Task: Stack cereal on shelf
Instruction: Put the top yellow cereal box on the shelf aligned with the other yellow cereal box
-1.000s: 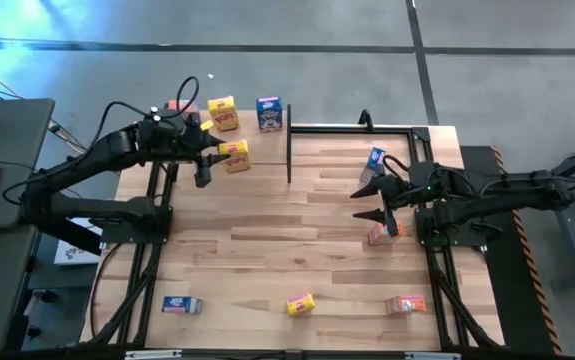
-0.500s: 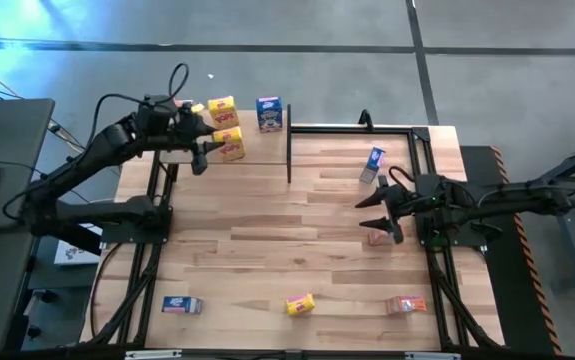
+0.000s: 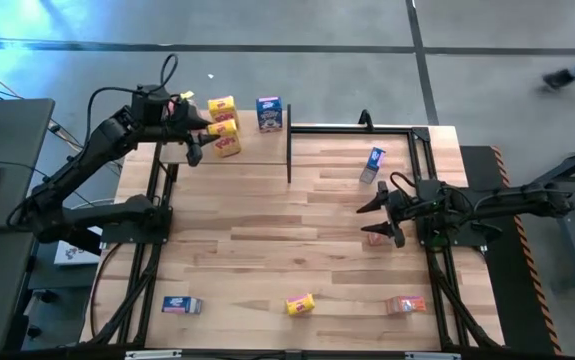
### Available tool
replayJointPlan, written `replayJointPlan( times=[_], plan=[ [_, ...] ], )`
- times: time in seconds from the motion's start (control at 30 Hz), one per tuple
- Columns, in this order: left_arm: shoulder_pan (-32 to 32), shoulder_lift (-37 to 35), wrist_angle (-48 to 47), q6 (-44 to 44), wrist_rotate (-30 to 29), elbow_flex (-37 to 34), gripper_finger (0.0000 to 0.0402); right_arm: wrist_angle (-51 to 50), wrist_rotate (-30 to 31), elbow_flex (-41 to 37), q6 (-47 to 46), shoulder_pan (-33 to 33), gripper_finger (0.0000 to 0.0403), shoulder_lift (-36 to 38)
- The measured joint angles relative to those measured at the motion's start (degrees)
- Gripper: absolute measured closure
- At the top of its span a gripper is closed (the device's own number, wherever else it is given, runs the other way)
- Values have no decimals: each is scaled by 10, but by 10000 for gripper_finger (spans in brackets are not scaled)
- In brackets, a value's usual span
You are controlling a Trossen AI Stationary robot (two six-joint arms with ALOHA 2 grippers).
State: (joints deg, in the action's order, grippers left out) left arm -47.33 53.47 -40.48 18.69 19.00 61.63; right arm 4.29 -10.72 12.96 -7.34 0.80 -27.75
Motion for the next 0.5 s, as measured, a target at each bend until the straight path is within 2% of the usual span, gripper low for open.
replayJointPlan(
  times=[0.5],
  plan=[
    [-5, 2, -4, -4, 0, 0, 257, 49, 4, -92, -1, 0, 162, 100]
  ],
)
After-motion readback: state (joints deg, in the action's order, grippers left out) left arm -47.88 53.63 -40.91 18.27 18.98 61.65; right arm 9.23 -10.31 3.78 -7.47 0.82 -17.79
